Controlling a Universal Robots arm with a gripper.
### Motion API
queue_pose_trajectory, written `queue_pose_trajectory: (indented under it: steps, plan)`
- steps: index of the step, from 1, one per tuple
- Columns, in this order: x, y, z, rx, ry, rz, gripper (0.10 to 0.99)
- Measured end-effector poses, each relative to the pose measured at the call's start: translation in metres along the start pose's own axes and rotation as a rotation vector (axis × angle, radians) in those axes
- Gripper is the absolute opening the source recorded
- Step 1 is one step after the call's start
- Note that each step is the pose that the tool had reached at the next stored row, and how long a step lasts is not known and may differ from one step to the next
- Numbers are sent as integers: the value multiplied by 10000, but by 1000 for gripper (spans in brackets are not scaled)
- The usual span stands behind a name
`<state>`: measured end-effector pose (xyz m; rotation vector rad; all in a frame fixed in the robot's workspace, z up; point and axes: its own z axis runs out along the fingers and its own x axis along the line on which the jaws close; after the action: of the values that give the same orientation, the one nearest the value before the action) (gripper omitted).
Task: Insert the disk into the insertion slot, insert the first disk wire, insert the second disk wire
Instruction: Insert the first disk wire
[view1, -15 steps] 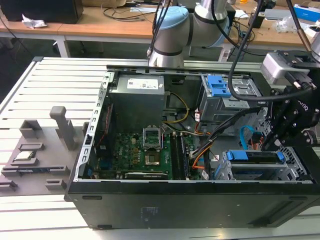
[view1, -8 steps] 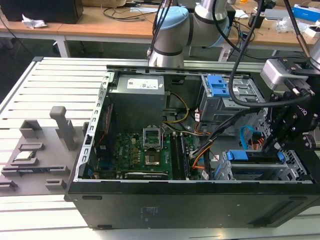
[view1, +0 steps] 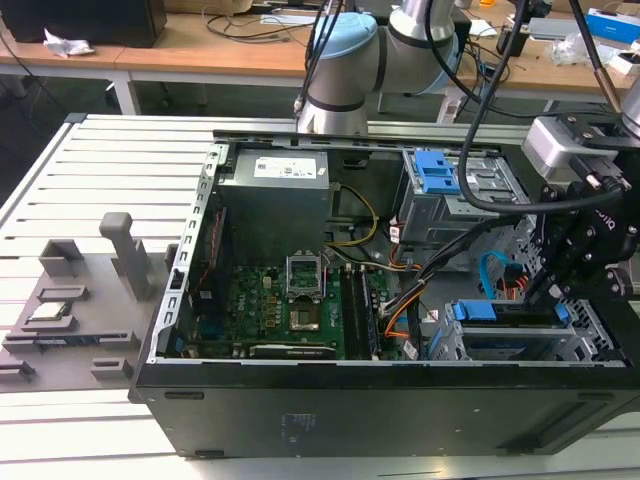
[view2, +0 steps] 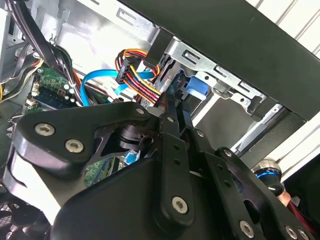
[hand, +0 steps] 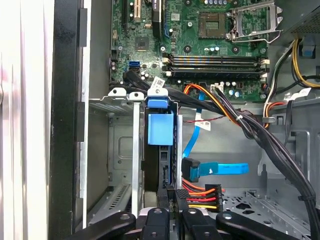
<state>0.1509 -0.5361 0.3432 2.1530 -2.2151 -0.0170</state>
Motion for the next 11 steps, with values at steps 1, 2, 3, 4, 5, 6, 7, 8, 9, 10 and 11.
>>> queue_pose_trajectory:
  steps: [1, 2, 3, 4, 5, 6, 7, 8, 9, 10, 11]
  plan:
    - [1, 0, 1, 0, -1, 7, 169]
    - [2, 0, 2, -1, -1, 14, 169]
    - [4, 0, 5, -1, -2, 24, 169]
    - [8, -1, 6, -1, 0, 27, 169]
    - [11, -1, 9, -1, -2, 28, 169]
    - [12, -1, 12, -1, -1, 28, 169]
    - [12, -1, 20, -1, -2, 31, 169]
    - [13, -2, 29, -2, -2, 35, 169]
    - [13, -3, 42, -1, -2, 36, 169]
    - [13, -4, 54, -2, 0, 35, 169]
    - [13, -4, 60, -1, 2, 35, 169]
